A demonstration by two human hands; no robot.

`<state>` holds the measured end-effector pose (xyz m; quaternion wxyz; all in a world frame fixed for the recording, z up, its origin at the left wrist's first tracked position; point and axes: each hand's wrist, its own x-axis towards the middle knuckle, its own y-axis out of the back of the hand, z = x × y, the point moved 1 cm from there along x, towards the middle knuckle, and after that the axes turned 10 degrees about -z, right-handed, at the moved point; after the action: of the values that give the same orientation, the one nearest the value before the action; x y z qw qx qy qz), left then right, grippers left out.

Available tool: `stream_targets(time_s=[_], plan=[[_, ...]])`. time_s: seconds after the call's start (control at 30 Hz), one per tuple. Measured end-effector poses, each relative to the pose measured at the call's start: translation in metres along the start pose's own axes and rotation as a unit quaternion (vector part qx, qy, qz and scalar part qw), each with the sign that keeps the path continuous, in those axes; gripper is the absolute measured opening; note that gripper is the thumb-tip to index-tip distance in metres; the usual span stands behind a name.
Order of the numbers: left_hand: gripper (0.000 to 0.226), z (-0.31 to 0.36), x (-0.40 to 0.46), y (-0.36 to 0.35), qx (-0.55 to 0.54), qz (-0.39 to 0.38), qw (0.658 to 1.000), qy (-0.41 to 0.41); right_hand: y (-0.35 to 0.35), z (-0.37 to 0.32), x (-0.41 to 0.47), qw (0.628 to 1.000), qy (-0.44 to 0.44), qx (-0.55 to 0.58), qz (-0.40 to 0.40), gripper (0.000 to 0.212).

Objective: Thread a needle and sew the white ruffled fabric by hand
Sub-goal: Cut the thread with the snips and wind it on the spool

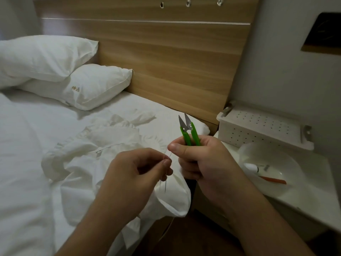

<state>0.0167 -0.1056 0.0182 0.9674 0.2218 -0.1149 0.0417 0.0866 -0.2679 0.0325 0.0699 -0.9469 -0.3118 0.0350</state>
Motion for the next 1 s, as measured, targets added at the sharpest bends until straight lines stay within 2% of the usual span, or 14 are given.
stream_targets(time_s=[0.17,0.23,0.3,0.37,0.43,0.53,0.67,0.77,0.87,0.93,1.0], plan=[[0.02,0.01,0.006,-0.024,-0.042,-0.003,0.999,0.019,0.022,-0.007,-0.012,0.998,-0.024,0.019,0.056,0.03],[0.02,0.016,0.013,-0.038,-0.075,0.0,0.997,0.027,0.046,-0.01,-0.024,0.995,-0.017,0.009,0.1,0.026],[0.017,0.025,0.022,-0.055,-0.11,-0.007,0.993,0.039,0.075,-0.011,-0.039,0.978,-0.023,-0.118,0.172,0.014],[0.012,0.036,0.033,-0.073,-0.139,-0.028,0.989,0.052,0.108,-0.012,-0.051,0.935,-0.031,-0.26,0.24,0.003],[0.009,0.047,0.045,-0.098,-0.157,-0.056,0.984,0.064,0.149,-0.01,-0.062,0.887,-0.048,-0.366,0.277,0.011],[0.01,0.056,0.059,-0.126,-0.159,-0.081,0.981,0.07,0.198,-0.005,-0.063,0.792,-0.111,-0.516,0.308,0.015],[0.012,0.056,0.072,-0.153,-0.168,-0.107,0.977,0.072,0.236,0.01,-0.054,0.712,-0.17,-0.602,0.32,0.018],[0.012,0.053,0.079,-0.162,-0.162,-0.116,0.977,0.071,0.245,0.018,-0.049,0.662,-0.215,-0.637,0.33,0.016],[0.012,0.048,0.084,-0.165,-0.152,-0.116,0.979,0.071,0.245,0.025,-0.045,0.609,-0.22,-0.682,0.339,0.014],[0.012,0.047,0.086,-0.166,-0.155,-0.115,0.979,0.074,0.243,0.028,-0.044,0.594,-0.218,-0.697,0.338,0.013],[0.011,0.047,0.088,-0.168,-0.156,-0.114,0.978,0.073,0.239,0.027,-0.044,0.604,-0.213,-0.697,0.322,0.011]])
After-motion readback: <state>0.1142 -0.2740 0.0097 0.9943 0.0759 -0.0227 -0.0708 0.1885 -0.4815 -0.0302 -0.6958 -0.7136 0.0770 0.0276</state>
